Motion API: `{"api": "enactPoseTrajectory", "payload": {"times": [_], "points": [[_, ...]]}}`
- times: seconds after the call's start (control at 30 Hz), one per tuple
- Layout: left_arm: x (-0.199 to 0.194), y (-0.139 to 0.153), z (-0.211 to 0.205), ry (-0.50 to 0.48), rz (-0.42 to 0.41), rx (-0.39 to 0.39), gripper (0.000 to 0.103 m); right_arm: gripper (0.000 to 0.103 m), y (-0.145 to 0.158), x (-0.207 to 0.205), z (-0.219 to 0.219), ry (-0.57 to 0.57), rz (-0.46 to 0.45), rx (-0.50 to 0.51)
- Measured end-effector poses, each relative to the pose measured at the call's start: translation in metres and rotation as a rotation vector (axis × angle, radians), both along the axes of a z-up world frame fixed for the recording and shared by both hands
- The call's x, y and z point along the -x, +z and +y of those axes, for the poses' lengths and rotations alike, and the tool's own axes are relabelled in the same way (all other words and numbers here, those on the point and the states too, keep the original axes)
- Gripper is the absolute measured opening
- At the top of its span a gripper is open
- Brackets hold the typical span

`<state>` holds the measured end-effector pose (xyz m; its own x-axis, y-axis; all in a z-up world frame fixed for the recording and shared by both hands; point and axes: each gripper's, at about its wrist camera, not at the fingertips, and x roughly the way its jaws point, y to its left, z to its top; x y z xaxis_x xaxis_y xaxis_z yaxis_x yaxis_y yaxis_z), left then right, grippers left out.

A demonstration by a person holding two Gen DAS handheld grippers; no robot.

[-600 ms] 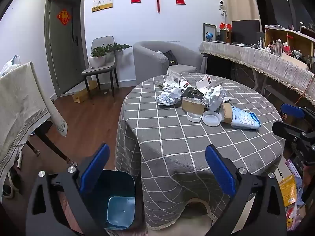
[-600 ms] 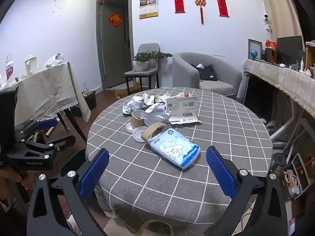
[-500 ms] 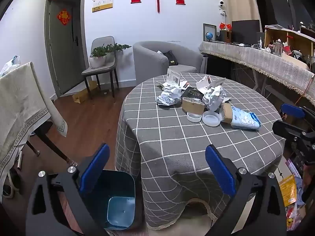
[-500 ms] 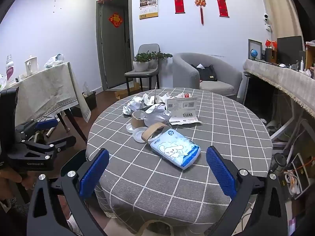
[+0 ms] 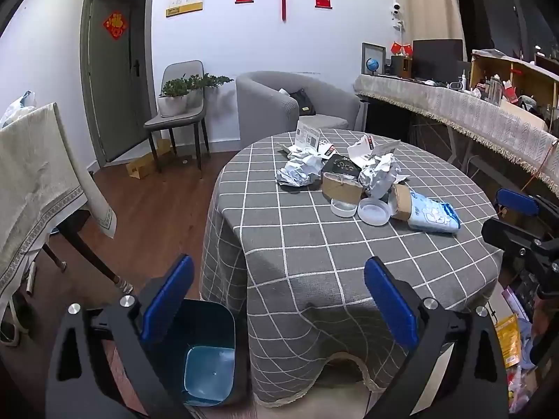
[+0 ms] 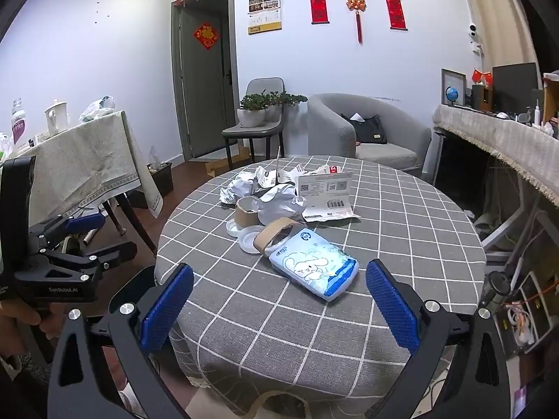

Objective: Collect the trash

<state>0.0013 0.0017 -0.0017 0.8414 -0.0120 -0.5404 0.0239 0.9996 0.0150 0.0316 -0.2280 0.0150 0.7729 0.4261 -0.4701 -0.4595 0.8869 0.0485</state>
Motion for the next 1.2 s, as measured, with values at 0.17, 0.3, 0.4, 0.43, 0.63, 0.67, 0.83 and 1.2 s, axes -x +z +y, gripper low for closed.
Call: {"api": "enactPoseTrajectory", "payload": {"times": [0.17, 0.3, 0.4, 0.43, 0.63, 0.67, 0.83, 1.2], "points": [[0.0001, 0.0006, 0.0008, 0.000, 0.000, 0.005, 0.099, 0.100, 0.0003, 0.0004, 0.0021, 0.000, -0.001, 0.000], [0.0007, 0.0009, 0.0012, -0.004, -0.002, 0.003, 0.099, 0.100, 0.0005, 0.0001, 0.0026, 0.001, -0.001, 0.000], [0.0003, 0.0003, 0.0011, -0.003, 0.000, 0.003, 0.099, 0.100, 0.0008, 0.0001, 0.0032, 0.001, -0.001, -0.002], [0.0004, 0.0003, 0.0011, -0.004, 0.000, 0.004, 0.099, 0.100, 0.0011, 0.0000, 0.0037, 0.001, 0.000, -0.003], [0.0003, -0.0021, 0.0006, -0.005, 0.002, 0.006, 0.099, 0.100, 0.0007, 0.0006, 0.0045, 0.002, -0.003, -0.001], [0.0003, -0.0021, 0.0006, -0.006, 0.002, 0.006, 0.099, 0.100, 0.0004, 0.0003, 0.0037, 0.002, -0.002, -0.002], [0.0009, -0.0022, -0.0003, -0.010, 0.001, 0.012, 0.099, 0.100, 0.0006, 0.0009, 0.0035, 0.002, -0.001, -0.001], [0.0012, -0.0013, -0.0007, -0.012, 0.003, 0.013, 0.099, 0.100, 0.0004, 0.0013, 0.0046, 0.002, -0.002, -0.001]]}}
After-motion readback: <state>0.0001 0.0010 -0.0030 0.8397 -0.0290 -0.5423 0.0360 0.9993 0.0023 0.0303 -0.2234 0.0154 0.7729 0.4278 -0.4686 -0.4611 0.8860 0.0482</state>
